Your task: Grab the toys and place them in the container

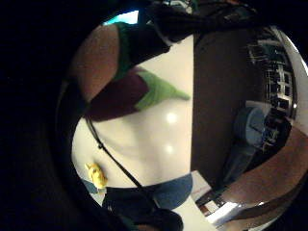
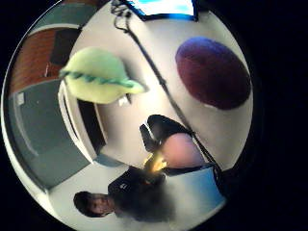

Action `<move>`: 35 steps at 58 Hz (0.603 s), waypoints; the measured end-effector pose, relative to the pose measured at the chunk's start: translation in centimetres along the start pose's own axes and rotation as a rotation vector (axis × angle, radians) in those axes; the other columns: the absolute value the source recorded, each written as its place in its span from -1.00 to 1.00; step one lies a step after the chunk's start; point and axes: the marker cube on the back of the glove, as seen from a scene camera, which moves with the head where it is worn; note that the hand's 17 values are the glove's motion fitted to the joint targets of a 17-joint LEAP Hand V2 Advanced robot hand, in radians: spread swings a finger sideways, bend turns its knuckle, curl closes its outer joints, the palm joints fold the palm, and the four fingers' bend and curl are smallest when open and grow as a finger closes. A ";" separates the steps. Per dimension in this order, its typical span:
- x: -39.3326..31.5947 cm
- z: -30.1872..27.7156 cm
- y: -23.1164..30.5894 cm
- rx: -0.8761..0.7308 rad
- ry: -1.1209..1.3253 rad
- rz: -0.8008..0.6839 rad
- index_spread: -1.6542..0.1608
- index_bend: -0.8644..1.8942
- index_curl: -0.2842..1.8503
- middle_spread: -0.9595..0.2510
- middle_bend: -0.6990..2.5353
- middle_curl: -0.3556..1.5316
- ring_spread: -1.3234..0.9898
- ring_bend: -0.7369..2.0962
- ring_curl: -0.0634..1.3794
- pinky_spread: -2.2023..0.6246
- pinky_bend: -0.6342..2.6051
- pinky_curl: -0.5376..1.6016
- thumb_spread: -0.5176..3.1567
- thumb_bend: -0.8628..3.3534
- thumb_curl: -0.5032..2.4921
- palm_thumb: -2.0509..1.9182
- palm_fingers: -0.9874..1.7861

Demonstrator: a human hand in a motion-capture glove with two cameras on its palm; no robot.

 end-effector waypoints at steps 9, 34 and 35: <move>1.3 4.2 -2.1 0.103 -0.076 -0.120 0.53 -0.30 -0.59 0.56 -0.41 -0.39 0.16 -0.24 -0.63 0.61 -0.14 -0.22 -0.04 -0.55 -0.49 0.09 -0.33; -4.4 -3.0 1.4 0.516 -0.162 -0.356 0.55 -0.06 -0.60 0.32 0.03 -0.04 -0.11 0.41 -0.19 0.31 0.04 -0.06 -0.30 -0.49 -0.28 0.34 0.61; -5.2 -3.9 2.0 0.518 -0.173 -0.368 0.54 -0.03 -0.59 0.31 0.04 -0.03 -0.11 0.41 -0.18 0.31 0.04 -0.06 -0.31 -0.50 -0.27 0.35 0.61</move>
